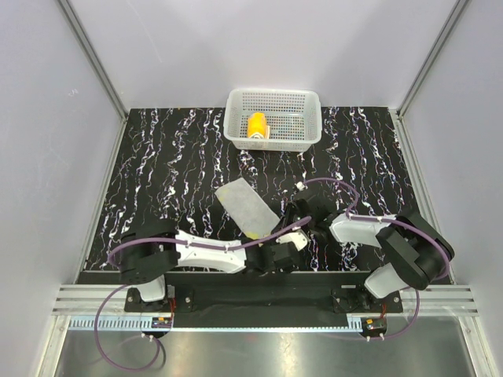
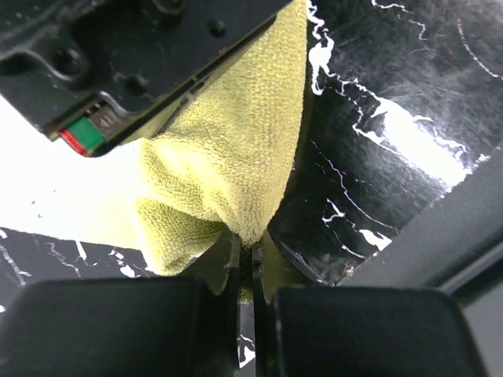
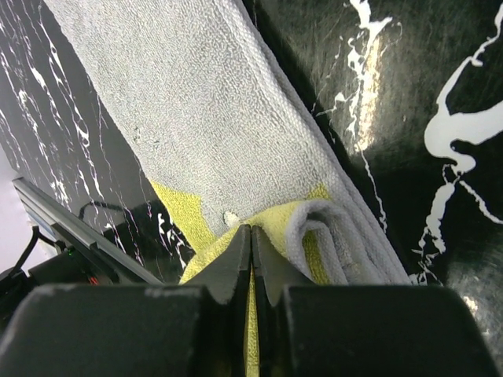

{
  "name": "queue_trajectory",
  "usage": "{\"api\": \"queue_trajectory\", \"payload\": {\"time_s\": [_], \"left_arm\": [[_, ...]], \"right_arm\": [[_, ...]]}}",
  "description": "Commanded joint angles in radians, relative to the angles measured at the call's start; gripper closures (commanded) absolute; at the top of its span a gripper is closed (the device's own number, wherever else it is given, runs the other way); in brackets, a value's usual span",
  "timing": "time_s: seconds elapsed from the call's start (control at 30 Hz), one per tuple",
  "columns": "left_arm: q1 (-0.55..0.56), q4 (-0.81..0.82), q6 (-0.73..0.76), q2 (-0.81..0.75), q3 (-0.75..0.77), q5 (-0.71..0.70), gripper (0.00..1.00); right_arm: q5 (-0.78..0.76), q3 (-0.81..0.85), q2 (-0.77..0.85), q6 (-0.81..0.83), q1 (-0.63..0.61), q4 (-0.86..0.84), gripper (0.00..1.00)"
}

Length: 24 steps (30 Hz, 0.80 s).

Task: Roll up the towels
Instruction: Roll the towel

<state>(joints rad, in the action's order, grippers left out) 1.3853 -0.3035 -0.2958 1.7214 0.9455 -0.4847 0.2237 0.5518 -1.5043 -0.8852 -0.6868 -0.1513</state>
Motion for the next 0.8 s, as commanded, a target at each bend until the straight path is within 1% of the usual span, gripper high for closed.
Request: {"api": "queue_trajectory", "payload": {"time_s": [0.0, 0.07, 0.17, 0.2, 0.23, 0.3, 0.5, 0.73, 0.77], "left_arm": [[-0.038, -0.005, 0.004, -0.069, -0.016, 0.155, 1.00], [-0.057, 0.004, 0.004, -0.100, -0.024, 0.224, 1.00], [-0.123, 0.004, -0.008, -0.164, -0.030, 0.328, 1.00], [-0.171, 0.004, -0.014, -0.190, -0.031, 0.366, 1.00], [-0.196, 0.015, -0.019, -0.203, -0.042, 0.433, 1.00], [-0.265, 0.014, -0.025, -0.212, -0.045, 0.507, 1.00], [-0.393, 0.061, -0.049, -0.152, -0.076, 0.699, 1.00], [-0.471, 0.190, -0.103, -0.086, -0.148, 0.889, 1.00], [-0.477, 0.201, -0.112, -0.082, -0.152, 0.908, 1.00]], "right_arm": [[0.005, 0.052, 0.035, 0.029, 0.004, 0.084, 0.93], [0.003, 0.066, 0.042, 0.035, 0.006, 0.122, 0.93], [0.003, 0.082, 0.053, 0.040, 0.006, 0.147, 0.93], [0.005, 0.083, 0.052, 0.040, 0.004, 0.145, 0.92], [0.006, 0.085, 0.052, 0.042, 0.006, 0.145, 0.92], [0.011, 0.086, 0.047, 0.042, 0.006, 0.147, 0.92], [0.023, 0.088, 0.020, 0.045, 0.006, 0.142, 0.93], [0.026, 0.105, 0.015, 0.060, 0.010, 0.145, 0.93], [0.028, 0.117, 0.013, 0.064, 0.013, 0.179, 0.92]]}}
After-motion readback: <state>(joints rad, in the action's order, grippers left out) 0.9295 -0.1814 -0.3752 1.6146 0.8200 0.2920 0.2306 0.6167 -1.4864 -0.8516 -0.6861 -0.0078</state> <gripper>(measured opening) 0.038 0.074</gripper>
